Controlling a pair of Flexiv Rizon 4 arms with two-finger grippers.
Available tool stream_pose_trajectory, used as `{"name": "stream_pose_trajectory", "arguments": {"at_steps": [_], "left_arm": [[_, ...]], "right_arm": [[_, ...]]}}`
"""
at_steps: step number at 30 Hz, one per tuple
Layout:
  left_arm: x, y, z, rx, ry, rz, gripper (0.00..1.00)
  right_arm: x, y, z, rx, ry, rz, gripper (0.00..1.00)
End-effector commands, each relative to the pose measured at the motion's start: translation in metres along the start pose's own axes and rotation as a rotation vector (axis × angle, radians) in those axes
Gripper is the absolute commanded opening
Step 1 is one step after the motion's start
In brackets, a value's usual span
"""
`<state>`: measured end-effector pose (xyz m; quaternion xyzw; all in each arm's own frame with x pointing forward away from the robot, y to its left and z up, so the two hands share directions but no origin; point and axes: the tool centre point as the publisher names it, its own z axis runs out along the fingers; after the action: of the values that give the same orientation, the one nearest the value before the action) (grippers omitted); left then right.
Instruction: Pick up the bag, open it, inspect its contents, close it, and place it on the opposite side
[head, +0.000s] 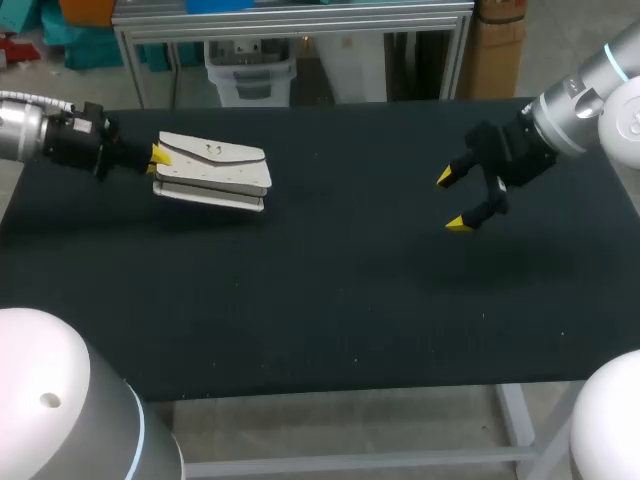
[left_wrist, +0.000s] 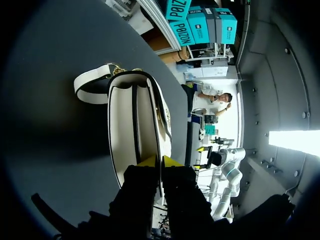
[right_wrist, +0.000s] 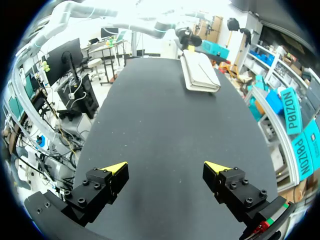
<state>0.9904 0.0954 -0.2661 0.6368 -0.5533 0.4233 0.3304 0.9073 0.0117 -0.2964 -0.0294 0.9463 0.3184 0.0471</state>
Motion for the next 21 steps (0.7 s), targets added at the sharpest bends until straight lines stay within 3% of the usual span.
{"name": "stream_pose_trajectory", "arguments": {"at_steps": [1,9,21], "left_arm": [[0.009,0.001,0.015,0.269,0.025,0.029,0.0],[0.03,-0.003,0.046,0.251,0.091,0.083,0.0],[-0.001,0.051,0.11,0.074,0.091,0.072,0.0]], "right_arm": [[0.0,0.0,0.0,-0.001,-0.001,0.0,1.0],[0.0,0.0,0.0,-0.001,-0.001,0.0,1.0],[0.0,0.0,0.0,-0.001,-0.001,0.0,1.0]]}}
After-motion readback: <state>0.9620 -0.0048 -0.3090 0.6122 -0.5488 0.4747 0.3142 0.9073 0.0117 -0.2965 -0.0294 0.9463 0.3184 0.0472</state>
